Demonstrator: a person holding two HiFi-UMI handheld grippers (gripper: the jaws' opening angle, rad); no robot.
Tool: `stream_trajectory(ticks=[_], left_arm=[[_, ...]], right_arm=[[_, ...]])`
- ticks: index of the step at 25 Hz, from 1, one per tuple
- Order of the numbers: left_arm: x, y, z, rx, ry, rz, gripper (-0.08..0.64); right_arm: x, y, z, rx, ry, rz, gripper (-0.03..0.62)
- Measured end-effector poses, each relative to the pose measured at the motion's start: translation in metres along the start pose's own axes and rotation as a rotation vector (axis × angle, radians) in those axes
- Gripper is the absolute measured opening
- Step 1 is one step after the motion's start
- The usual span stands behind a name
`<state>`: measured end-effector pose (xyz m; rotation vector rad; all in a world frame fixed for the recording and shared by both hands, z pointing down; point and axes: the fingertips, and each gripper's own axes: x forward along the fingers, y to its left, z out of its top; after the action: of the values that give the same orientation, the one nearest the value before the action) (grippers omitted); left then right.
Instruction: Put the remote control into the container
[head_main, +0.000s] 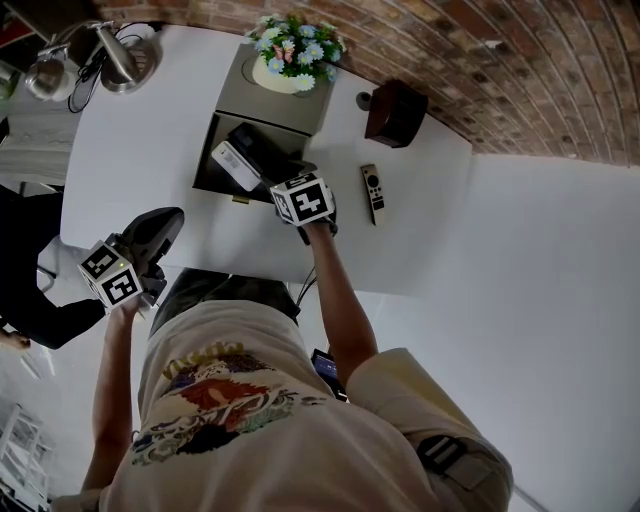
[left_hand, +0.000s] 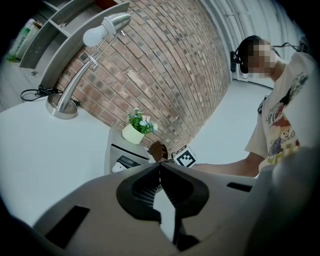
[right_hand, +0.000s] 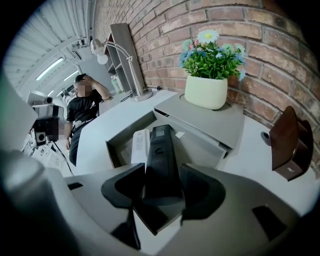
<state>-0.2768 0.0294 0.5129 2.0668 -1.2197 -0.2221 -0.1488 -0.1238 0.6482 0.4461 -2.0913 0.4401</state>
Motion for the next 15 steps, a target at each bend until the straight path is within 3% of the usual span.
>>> stream_trajectory(ticks=[9, 15], left_arm=[[-0.003, -0.006, -0.004, 0.009, -0.005, 0.010, 0.005], [-0.003, -0.010, -0.001, 0.023, -0.011, 0.002, 0.005]], right_arm=[[-0.002, -0.006, 0.002, -0.060, -0.047, -0.068, 0.222], [-0.012, 0.003, 0.008, -0.064, -0.078, -0.057, 0.222]])
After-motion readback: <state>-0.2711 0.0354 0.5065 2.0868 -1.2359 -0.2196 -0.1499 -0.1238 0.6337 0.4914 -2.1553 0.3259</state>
